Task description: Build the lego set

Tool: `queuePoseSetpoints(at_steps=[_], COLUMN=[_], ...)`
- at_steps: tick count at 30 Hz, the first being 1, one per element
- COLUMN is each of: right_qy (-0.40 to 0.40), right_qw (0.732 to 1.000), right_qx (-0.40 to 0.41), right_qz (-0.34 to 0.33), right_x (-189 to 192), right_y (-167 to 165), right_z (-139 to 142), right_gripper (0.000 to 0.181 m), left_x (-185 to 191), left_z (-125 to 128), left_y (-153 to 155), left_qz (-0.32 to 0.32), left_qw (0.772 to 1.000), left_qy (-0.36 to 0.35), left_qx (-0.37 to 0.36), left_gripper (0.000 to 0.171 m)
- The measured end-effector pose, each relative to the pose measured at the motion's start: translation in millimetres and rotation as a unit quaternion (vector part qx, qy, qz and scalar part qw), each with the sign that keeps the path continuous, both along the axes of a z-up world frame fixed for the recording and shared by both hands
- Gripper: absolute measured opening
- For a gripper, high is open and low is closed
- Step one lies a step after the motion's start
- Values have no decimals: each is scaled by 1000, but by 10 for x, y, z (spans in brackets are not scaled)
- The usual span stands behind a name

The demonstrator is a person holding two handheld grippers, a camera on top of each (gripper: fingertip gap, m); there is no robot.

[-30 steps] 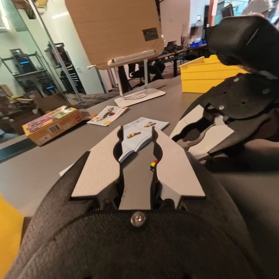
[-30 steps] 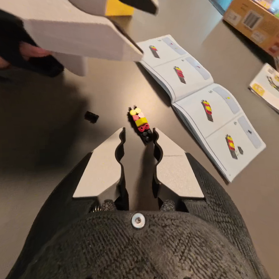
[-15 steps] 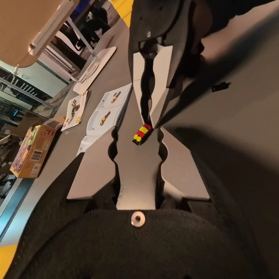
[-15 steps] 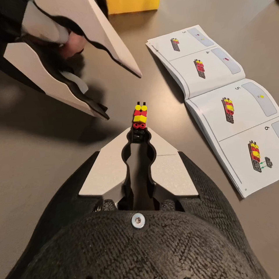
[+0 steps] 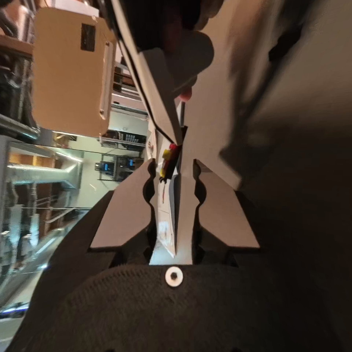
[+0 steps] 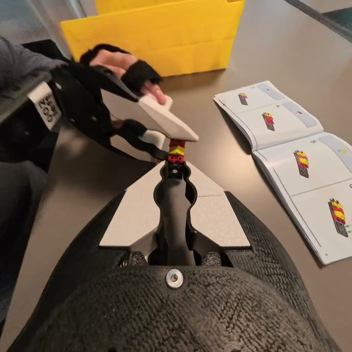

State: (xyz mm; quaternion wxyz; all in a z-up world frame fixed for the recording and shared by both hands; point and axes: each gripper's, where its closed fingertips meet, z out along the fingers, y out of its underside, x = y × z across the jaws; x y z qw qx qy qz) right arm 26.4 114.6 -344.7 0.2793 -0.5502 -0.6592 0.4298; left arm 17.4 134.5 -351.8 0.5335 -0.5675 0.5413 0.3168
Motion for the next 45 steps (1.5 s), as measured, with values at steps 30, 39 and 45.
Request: queuePoseSetpoints(at_steps=[30, 39, 45], right_qy=[-80, -77, 13], right_qw=[928, 938, 974], right_qx=[-4, 22, -41], right_qz=[-364, -338, -223], right_x=[814, 815, 736], right_y=[-262, -187, -331], right_z=[-429, -386, 268], right_gripper=[12, 3, 4], left_x=[375, 385, 519], left_z=[82, 183, 243], left_y=[-243, -278, -421], left_qz=[-78, -90, -136], left_qw=[993, 988, 979], left_qy=[34, 26, 35], left_qx=[87, 119, 150], left_gripper=[12, 12, 12])
